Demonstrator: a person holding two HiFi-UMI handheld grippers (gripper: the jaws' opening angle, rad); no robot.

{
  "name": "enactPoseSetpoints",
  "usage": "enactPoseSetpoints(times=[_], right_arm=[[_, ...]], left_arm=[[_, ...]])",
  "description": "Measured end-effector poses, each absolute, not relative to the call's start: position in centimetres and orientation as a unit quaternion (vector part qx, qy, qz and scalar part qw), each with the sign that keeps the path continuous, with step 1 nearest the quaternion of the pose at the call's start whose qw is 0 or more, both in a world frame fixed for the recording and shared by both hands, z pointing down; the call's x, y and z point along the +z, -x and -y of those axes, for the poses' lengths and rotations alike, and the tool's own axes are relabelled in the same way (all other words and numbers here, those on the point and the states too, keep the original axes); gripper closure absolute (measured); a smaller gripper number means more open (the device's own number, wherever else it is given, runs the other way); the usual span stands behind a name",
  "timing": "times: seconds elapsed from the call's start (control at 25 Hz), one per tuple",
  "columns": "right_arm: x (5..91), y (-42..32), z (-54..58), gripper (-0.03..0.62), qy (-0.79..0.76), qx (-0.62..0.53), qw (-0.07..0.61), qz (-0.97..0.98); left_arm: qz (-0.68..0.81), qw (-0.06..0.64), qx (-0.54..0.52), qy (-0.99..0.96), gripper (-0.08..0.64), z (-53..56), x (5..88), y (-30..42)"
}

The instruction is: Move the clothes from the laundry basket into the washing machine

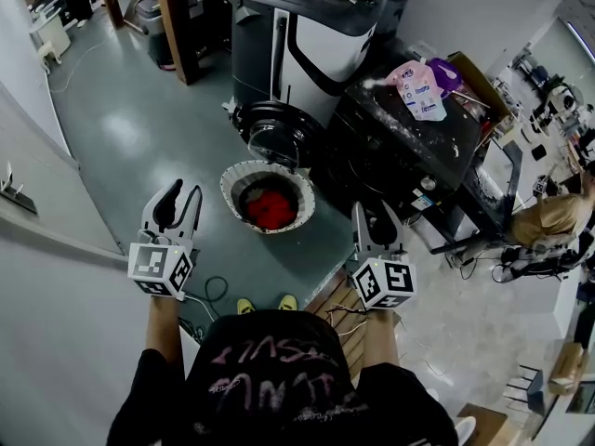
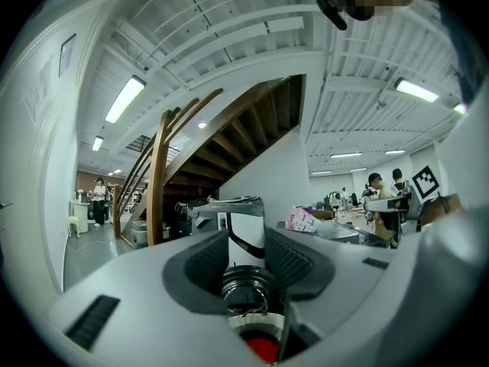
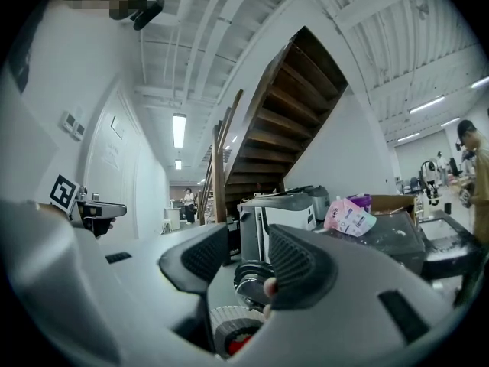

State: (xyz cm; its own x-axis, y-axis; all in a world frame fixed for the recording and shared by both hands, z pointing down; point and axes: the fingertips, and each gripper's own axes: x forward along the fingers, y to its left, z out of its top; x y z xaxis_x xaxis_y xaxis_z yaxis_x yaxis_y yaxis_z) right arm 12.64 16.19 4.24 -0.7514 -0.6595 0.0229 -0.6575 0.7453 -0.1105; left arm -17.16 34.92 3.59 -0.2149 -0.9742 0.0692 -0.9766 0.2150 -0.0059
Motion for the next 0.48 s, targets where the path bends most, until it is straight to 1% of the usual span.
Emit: enactPoseSetpoints(times=[0.04, 0.12, 0.2, 0.24, 0.36, 0.48], right_arm=[[4.28, -12.62, -16.28, 0.402, 0.350, -0.056, 0.009, -0.935], [4.38, -12.64, -16.42, 0.350, 0.346, -0.056, 0.010, -0.936], [4.47, -12.71, -16.50, 0.281, 0.345, -0.051, 0.010, -0.937], [4.50, -12.76, -16.53, 0.262, 0.344, -0.049, 0.010, -0.938], [4.49, -12.99, -16.52, 0.222, 0.344, -0.048, 0.012, -0.938], [4.43, -13.38, -16.38, 0.217, 0.345, -0.055, 0.019, -0.937]], left_arm=[[0.776, 0.028, 0.023, -0.630, 0.386, -34.86, 3.64, 17.05], [0.771, 0.034, 0.021, -0.636, 0.313, -34.71, 3.82, 16.75], [0.770, 0.034, 0.020, -0.636, 0.274, -34.68, 3.94, 16.57], [0.771, 0.034, 0.019, -0.635, 0.253, -34.71, 3.95, 16.54], [0.775, 0.039, 0.011, -0.631, 0.224, -34.94, 4.11, 16.62], [0.777, 0.040, 0.004, -0.628, 0.193, -35.10, 4.01, 16.68]])
